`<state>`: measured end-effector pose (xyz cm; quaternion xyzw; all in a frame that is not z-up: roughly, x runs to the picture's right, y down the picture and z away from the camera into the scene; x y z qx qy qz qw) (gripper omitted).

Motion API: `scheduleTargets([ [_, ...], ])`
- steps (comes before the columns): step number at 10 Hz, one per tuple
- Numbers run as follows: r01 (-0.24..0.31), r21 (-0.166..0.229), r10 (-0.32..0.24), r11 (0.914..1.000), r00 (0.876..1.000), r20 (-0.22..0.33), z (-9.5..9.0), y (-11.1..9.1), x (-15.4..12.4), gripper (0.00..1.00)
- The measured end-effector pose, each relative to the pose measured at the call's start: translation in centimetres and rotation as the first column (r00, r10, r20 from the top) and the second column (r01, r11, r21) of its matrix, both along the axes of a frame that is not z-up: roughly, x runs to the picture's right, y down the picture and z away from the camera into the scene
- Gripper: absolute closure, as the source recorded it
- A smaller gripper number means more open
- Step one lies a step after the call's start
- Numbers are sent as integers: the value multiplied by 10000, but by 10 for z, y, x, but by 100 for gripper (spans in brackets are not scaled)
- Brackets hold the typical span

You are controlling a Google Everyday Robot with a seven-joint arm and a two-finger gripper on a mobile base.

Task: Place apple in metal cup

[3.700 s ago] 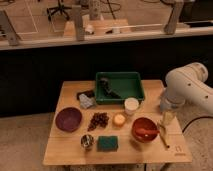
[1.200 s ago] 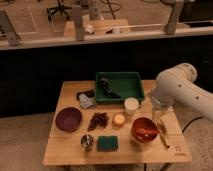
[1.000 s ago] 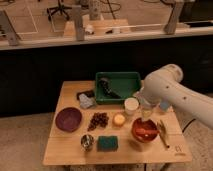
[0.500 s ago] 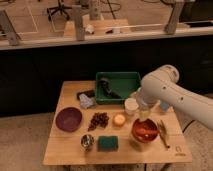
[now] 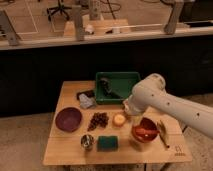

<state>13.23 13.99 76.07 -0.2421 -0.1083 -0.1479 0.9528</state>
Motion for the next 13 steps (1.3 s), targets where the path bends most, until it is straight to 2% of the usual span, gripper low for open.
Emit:
scheduleTargets([
  [3,583,-155,-576,9982,9974,425,47,30,-27,20],
  [4,646,-181,-636,9977,9966,526,56,36,-33,20],
  [10,990,-311,-959,9946,9914,892,78,39,-46,21],
  [11,1004,-319,-968,9944,9904,989,81,41,-46,26],
  [13,1140,-220,-1101,9932,9851,1319,81,43,-47,43],
])
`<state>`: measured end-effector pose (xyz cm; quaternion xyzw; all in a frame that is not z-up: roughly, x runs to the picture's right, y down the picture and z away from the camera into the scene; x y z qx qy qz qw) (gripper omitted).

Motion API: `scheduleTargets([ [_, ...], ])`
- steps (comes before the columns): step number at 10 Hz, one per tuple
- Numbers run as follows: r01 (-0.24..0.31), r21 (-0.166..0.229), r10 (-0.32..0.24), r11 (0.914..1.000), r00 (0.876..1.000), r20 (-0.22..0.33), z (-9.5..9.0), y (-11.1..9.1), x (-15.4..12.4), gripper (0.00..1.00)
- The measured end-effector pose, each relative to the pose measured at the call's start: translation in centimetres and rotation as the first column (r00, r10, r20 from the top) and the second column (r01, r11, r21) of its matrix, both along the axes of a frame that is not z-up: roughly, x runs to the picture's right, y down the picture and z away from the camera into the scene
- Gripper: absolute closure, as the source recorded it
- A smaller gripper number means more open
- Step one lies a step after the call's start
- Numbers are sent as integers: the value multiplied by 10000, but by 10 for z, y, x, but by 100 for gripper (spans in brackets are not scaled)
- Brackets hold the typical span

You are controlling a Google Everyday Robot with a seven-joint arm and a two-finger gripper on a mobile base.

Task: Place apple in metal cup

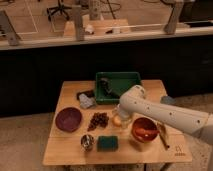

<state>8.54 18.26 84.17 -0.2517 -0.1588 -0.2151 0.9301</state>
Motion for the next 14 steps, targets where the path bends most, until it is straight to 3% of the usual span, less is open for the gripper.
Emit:
scheduleTargets([
  [4,511,288,-530,9983,9961,707,-12,-1,-14,84],
  [6,846,529,-891,9950,9921,888,-37,-13,-20,99],
  [9,1080,483,-1145,9930,9802,1613,-97,-41,-36,100],
  [10,1236,309,-1273,9919,9696,2089,-119,-43,-52,100],
  [12,1620,-25,-1547,9868,9468,2823,-144,-39,-86,100],
  [14,1678,-91,-1579,9858,9433,2921,-149,-38,-90,100],
])
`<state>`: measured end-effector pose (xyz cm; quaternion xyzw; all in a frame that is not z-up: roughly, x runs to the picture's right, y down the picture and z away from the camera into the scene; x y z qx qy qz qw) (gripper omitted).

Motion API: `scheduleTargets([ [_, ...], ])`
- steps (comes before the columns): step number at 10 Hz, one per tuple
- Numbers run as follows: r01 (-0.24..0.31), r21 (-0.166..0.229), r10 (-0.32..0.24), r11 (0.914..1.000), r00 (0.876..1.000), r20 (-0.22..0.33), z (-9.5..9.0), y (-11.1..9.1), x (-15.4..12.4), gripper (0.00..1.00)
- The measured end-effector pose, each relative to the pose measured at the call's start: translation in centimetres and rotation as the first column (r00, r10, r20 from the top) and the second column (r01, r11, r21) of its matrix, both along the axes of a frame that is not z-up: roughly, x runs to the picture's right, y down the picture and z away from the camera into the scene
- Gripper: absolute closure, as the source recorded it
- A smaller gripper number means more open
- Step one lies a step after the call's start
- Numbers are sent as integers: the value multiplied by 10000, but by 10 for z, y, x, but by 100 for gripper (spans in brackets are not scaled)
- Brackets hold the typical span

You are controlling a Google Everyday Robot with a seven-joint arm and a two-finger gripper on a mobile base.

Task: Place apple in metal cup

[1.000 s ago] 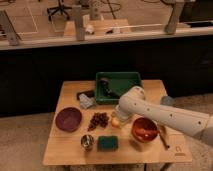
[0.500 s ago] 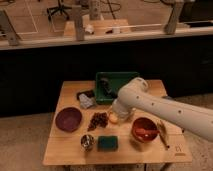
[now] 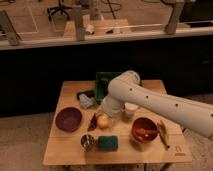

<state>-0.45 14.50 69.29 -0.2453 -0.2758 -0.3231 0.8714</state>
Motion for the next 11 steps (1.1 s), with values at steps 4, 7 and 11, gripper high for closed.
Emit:
scheduleTargets([
  [4,374,-175,-373,9991,9993,55,5,3,-6,100],
  [7,1025,-95,-1016,9947,9924,694,-8,20,-38,100],
  [11,1739,268,-1760,9844,9739,1432,-36,47,-76,100],
])
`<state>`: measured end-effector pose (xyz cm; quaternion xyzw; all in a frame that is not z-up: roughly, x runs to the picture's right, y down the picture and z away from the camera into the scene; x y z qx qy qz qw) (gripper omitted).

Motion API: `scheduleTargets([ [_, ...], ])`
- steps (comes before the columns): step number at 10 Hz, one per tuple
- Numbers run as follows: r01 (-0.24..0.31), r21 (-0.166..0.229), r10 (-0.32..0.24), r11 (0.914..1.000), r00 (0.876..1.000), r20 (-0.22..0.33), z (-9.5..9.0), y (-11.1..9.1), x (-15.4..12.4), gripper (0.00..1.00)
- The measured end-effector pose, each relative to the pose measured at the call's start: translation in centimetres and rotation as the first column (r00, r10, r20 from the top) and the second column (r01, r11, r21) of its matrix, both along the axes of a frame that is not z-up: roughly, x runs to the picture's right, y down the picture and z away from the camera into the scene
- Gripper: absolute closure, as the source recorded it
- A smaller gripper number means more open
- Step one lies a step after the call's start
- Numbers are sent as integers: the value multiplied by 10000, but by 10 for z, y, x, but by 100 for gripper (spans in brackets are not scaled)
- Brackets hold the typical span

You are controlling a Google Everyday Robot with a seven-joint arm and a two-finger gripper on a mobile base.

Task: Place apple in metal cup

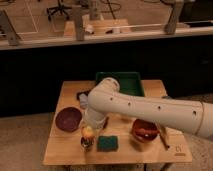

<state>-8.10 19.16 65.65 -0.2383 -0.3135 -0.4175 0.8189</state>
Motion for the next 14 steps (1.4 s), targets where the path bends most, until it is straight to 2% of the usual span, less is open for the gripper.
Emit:
scheduleTargets([
  [2,274,144,-278,9995,9992,284,-6,15,-8,100],
  [4,354,156,-359,9993,9988,340,-1,27,-12,100],
  [8,458,44,-460,9989,9982,390,13,35,-21,100],
  [9,522,0,-522,9986,9980,364,16,36,-23,97],
  [14,799,-280,-793,9964,9966,220,42,44,-29,48],
])
